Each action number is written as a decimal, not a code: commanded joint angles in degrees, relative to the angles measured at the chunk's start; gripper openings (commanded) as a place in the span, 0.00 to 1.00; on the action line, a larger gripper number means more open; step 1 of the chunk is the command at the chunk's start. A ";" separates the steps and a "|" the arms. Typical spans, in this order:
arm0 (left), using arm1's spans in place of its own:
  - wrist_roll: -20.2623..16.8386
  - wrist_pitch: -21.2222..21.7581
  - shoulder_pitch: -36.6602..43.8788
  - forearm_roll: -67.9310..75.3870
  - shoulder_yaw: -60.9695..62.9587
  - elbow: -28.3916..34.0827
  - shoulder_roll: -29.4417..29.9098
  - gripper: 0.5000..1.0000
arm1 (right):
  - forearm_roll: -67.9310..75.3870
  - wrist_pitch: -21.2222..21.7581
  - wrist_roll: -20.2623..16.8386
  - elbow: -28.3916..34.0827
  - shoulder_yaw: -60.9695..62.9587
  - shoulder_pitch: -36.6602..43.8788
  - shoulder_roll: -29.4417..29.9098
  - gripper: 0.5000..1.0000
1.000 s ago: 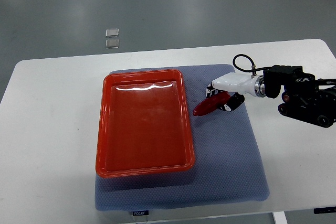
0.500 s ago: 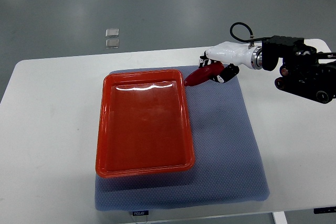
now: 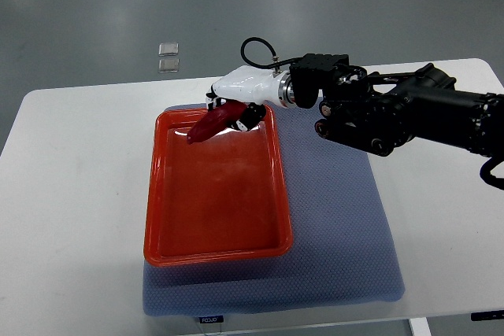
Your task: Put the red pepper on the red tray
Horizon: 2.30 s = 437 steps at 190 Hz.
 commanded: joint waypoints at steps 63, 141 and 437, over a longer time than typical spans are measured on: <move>0.00 0.00 -0.01 0.00 0.00 0.00 0.00 1.00 | -0.20 -0.14 0.09 -1.35 -3.50 -4.87 1.53 0.12; 0.00 0.00 -0.01 0.00 0.00 0.00 0.00 1.00 | 0.42 -0.84 0.09 -1.88 -2.53 -5.40 1.53 0.68; 0.00 0.00 -0.01 0.00 0.00 0.00 0.00 1.00 | 26.87 8.83 -8.44 -2.32 84.39 -37.04 -7.26 0.80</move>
